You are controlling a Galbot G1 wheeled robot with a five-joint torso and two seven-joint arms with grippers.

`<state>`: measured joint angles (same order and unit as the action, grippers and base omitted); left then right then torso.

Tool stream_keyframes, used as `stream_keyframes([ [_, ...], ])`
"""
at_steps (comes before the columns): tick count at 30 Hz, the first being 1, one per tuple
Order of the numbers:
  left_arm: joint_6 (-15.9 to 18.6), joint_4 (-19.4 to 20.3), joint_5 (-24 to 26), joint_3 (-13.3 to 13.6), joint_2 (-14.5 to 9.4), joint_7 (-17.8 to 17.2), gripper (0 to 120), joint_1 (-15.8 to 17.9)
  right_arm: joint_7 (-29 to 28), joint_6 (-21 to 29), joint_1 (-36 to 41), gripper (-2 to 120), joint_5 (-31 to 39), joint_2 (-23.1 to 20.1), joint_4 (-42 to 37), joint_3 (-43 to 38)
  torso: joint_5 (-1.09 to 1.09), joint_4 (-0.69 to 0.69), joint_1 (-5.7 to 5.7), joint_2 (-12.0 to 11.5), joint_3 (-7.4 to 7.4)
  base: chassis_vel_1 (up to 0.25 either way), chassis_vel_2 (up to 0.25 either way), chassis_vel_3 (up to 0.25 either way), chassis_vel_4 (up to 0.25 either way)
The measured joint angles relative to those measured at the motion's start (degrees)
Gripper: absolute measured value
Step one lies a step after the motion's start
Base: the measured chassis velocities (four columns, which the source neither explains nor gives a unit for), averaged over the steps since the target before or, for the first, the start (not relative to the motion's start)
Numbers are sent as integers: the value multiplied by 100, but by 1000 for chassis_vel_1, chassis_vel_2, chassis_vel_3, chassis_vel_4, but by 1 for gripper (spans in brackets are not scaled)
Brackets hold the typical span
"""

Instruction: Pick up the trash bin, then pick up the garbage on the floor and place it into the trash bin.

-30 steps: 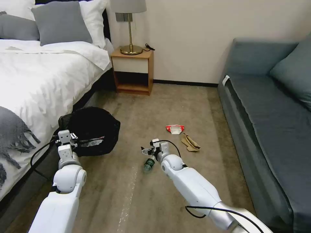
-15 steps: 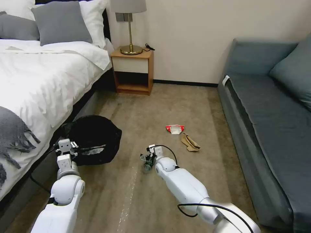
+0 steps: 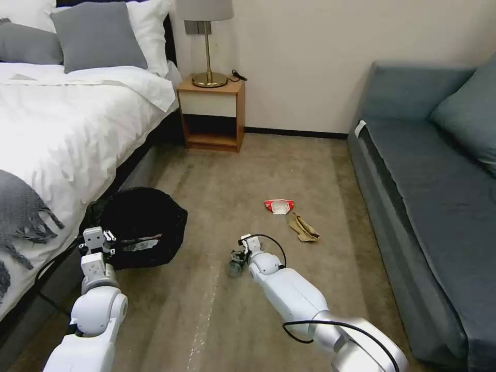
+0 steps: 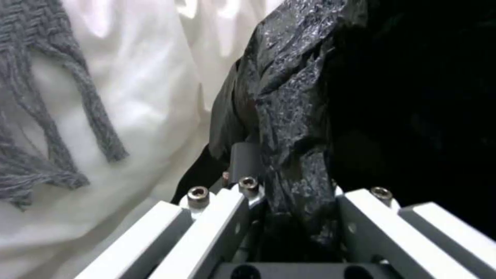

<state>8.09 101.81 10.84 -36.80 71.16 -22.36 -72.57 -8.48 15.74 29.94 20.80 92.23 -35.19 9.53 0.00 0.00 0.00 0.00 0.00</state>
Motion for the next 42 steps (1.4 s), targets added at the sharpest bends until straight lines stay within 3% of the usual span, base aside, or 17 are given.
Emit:
stream_keyframes([
  [12,16,25,24,46,-34,-4,3,58,110,143,-2,100,256,-5,-138,-12,0,0,0,0,0,0,0,0,0],
  [23,140,116,264,-116,-158,5,3,76,6,782,177,99,581,-7,-536,174,0,-1,0,0,0,0,0,0,0],
  [28,211,157,396,-186,-334,-1,3,145,4,805,177,98,603,-8,-477,175,0,-1,0,0,0,0,0,0,0],
  [35,222,183,406,-189,-303,2,3,130,47,736,115,97,471,-9,-194,125,0,0,0,0,0,0,0,0,0],
  [40,206,182,404,-213,-279,6,3,89,122,702,58,87,378,-9,-24,50,0,0,0,0,0,0,0,0,0],
  [42,185,172,405,-228,-254,7,3,52,194,699,32,75,295,-9,72,-12,0,0,0,0,0,0,0,0,0],
])
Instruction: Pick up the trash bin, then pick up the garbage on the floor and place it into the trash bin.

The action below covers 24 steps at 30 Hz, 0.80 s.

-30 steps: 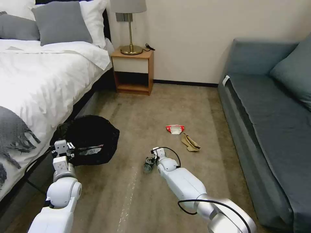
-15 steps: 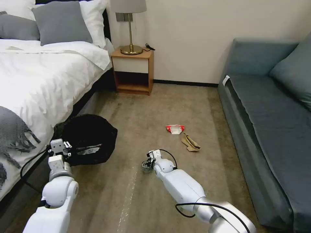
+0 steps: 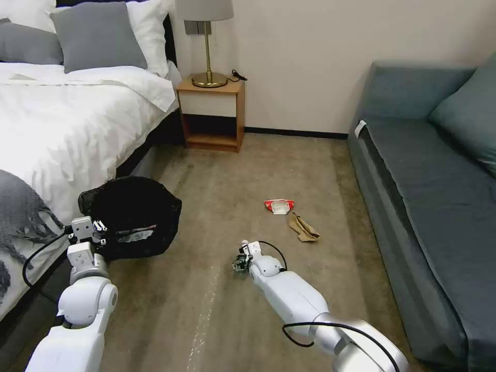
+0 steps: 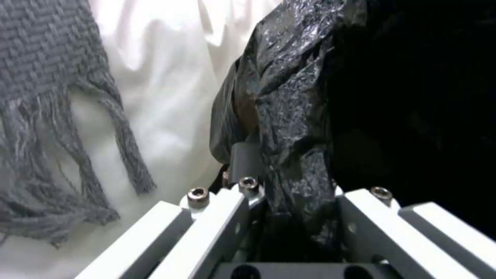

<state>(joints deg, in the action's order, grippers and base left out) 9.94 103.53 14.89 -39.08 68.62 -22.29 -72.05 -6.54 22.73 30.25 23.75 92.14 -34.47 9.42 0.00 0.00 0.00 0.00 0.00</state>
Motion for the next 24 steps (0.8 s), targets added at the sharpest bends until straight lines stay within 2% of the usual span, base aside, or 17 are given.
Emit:
stream_keyframes([
  [1,0,0,0,0,0,0,3,0,0,0,0,75,0,0,0,0,0,0,0,0,0,0,0,0,0],
  [4,-29,-7,0,0,31,18,3,-44,119,10,-2,62,-118,0,62,-60,0,0,0,0,0,0,0,0,0],
  [5,-29,-7,0,0,31,18,3,-44,119,10,-2,62,-118,0,62,-60,0,0,0,0,0,0,0,0,0],
  [8,-54,-8,3,-24,40,27,3,-69,233,31,-1,46,-217,0,94,-91,0,0,0,0,0,0,0,0,0],
  [10,-60,-8,4,-33,40,27,3,-76,250,30,2,42,-239,1,101,-95,0,0,0,1,0,0,0,0,0],
  [12,-75,-10,9,-54,40,30,3,-104,303,18,9,31,-289,1,117,-118,0,0,0,0,1,0,0,0,0],
  [19,-89,-16,12,-43,45,40,3,-130,348,-50,39,18,-331,-1,110,-143,0,0,0,1,1,0,0,0,0],
  [24,-89,-16,6,5,57,46,3,-102,373,-90,43,18,-332,-2,93,-152,0,0,0,0,0,0,0,0,0],
])
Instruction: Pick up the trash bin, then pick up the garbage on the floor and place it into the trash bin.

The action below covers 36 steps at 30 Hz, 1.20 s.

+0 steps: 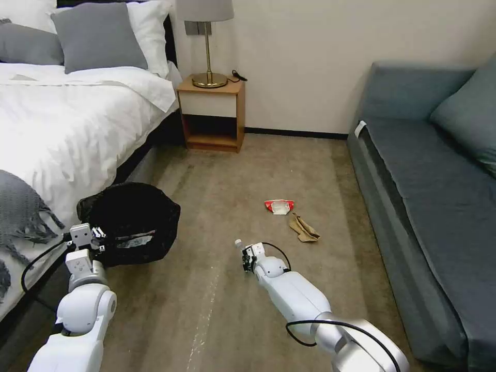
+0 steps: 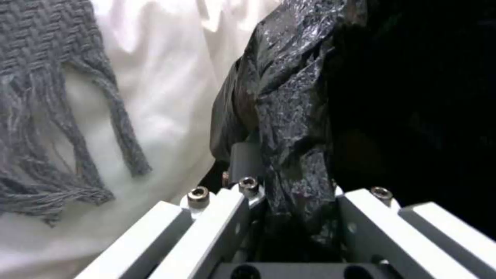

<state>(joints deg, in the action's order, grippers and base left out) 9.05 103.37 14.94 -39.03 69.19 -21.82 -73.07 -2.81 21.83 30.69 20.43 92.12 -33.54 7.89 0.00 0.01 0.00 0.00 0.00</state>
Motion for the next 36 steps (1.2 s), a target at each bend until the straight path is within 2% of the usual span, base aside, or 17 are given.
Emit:
stream_keyframes([
  [12,-9,-21,-78,141,55,-3,3,10,23,-107,94,18,8,-65,-286,-119,1,-2,0,0,-1,0,0,0,0],
  [26,-65,-11,-120,327,59,-7,3,-18,-80,-187,388,18,59,-722,-1138,-507,2,0,0,0,0,0,0,0,0],
  [32,-155,-48,-211,421,114,-3,3,-49,-98,-629,675,18,70,-921,-1523,-796,1,0,0,0,-1,0,0,0,0],
  [36,-191,-19,-237,462,134,21,3,-131,-114,-702,920,18,194,-1005,-1978,-956,1,0,0,0,0,0,0,0,0],
])
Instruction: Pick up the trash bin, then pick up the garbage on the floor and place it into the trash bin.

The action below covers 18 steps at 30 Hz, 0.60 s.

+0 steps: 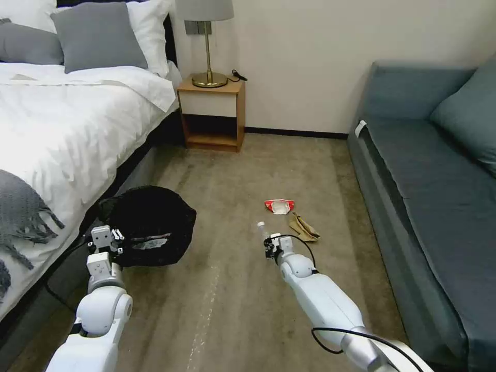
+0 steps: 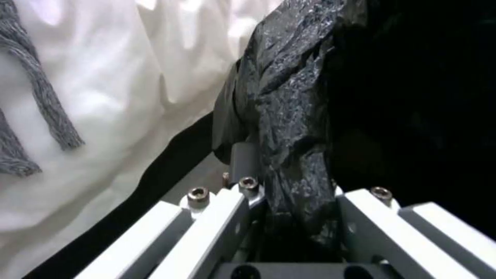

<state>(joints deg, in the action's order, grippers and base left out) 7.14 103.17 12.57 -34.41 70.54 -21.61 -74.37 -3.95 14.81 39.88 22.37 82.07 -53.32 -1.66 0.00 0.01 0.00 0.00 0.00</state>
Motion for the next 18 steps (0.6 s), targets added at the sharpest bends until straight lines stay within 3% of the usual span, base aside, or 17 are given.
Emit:
stream_keyframes([
  [15,-195,155,-96,104,-2,119,3,-299,65,-230,1034,18,594,-281,-1796,-370,-1,0,0,0,1,0,0,0,0],
  [18,-222,162,-100,120,-36,129,3,-335,95,-225,1365,17,811,-338,-2556,-401,-1,0,1,0,1,0,0,0,0],
])
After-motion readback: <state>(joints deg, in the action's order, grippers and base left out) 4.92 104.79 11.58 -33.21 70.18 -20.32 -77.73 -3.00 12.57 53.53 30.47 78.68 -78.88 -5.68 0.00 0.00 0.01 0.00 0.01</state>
